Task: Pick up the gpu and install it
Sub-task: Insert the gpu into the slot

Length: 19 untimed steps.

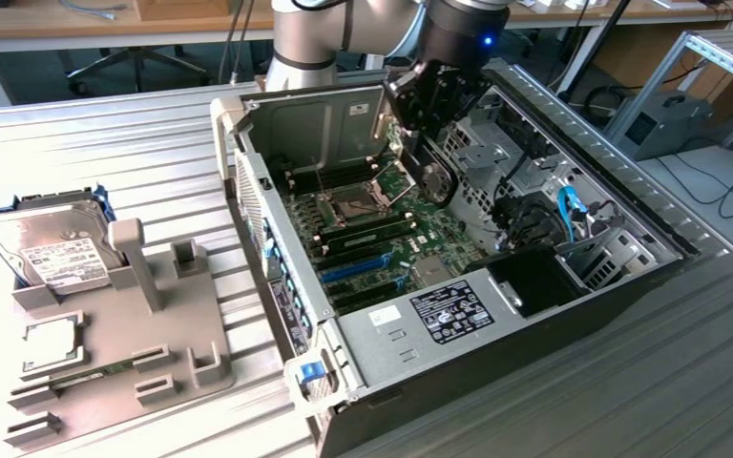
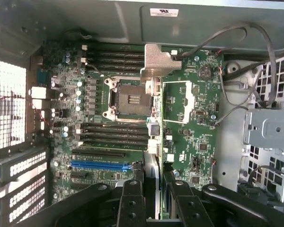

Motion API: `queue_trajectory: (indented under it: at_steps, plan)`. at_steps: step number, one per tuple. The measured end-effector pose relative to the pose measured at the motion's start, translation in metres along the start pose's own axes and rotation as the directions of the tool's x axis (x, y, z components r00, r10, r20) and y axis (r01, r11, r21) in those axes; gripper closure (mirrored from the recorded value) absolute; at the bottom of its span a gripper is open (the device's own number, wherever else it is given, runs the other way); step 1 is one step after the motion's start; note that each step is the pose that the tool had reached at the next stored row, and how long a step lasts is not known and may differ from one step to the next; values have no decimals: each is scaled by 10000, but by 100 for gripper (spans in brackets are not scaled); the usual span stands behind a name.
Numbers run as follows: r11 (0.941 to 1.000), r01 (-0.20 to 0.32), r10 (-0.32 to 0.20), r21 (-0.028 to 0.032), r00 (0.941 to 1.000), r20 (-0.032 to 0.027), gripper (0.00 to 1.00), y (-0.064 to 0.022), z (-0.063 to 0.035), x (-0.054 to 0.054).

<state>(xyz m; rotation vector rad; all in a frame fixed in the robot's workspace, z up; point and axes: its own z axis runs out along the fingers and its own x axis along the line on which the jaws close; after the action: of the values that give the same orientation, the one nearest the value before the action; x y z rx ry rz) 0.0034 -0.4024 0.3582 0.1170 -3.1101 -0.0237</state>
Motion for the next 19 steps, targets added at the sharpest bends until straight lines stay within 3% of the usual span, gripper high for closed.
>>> queue_trajectory:
  at_steps: [8, 19]
  plan:
    - [9982, 599, -599, 16, 9982, -10, 74, 0, 0, 0]
    - [9908, 1350, -1350, 37, 9908, -25, 74, 0, 0, 0]
